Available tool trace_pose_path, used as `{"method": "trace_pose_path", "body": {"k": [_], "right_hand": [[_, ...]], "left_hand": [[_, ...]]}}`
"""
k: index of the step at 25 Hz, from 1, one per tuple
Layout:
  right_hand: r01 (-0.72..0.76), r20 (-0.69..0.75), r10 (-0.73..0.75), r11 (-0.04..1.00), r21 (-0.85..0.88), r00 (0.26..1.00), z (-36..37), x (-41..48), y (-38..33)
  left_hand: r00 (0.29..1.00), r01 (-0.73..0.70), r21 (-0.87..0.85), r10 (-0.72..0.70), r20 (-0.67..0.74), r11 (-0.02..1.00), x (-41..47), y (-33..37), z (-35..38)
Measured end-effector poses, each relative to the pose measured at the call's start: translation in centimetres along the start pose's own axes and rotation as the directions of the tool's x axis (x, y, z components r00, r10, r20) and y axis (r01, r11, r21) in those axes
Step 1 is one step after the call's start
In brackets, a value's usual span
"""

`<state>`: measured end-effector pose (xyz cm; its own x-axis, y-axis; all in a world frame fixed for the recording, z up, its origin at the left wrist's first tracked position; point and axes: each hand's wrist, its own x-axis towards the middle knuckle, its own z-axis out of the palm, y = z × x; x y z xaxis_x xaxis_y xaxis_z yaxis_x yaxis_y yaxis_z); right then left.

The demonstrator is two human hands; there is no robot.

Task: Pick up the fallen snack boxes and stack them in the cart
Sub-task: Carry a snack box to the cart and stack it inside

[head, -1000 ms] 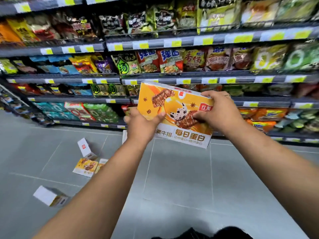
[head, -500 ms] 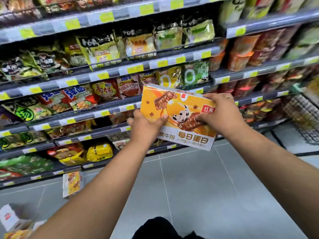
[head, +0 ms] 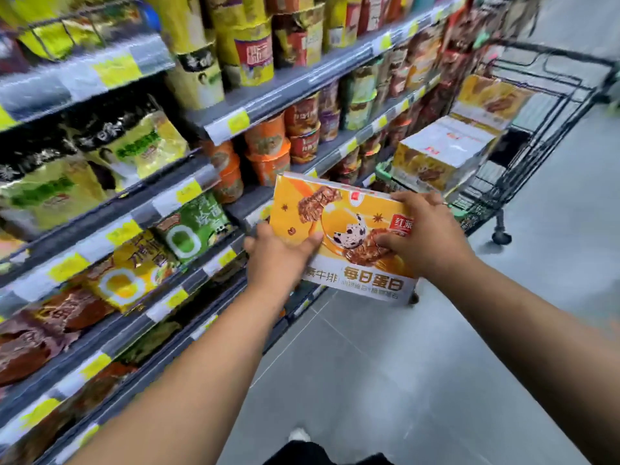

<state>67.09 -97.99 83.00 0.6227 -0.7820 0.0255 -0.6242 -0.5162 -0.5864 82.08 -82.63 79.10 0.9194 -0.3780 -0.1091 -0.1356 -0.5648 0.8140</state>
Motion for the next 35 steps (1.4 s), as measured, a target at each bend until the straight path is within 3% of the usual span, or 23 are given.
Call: {"method": "trace_pose_path", "body": {"k": [6, 13, 18, 21, 29, 35], "right_hand": [[-0.196, -0.153, 0.192, 0.981, -0.009, 0.969, -4.3, 8.3, 5.7], [-0.256, -0.231, 0.251, 0.967, 0.009, 0.94, -9.9, 19.5, 14.3], [-0.239, -0.239, 0.23, 0.971, -0.009, 0.943, -13.4, 27.4, 19.1], [-0.249, -0.25, 0.238, 0.969, -0.012, 0.939, -15.0, 31.5, 20.9], [-0.315, -0.264, 0.31, 0.949, 0.025, 0.913, -15.2, 44.9, 25.5], [-0.447, -0.289, 0.444, 0.893, 0.061, 0.848, -13.8, 56.9, 29.8]], "left_hand": [[0.972, -0.131, 0.023, 0.124, 0.201, 0.991, 8.9, 7.8, 9.6], [0.933, -0.254, 0.086, 0.221, 0.285, 0.963, 15.4, 17.6, 21.8], [0.93, -0.185, 0.021, 0.168, 0.328, 0.983, 19.9, 23.5, 29.0], [0.931, -0.183, 0.067, 0.152, 0.331, 0.981, 22.3, 26.4, 31.8], [0.898, -0.243, 0.124, 0.174, 0.405, 0.962, 33.7, 32.5, 41.8], [0.824, -0.37, 0.198, 0.222, 0.521, 0.908, 45.3, 36.4, 52.2]]}}
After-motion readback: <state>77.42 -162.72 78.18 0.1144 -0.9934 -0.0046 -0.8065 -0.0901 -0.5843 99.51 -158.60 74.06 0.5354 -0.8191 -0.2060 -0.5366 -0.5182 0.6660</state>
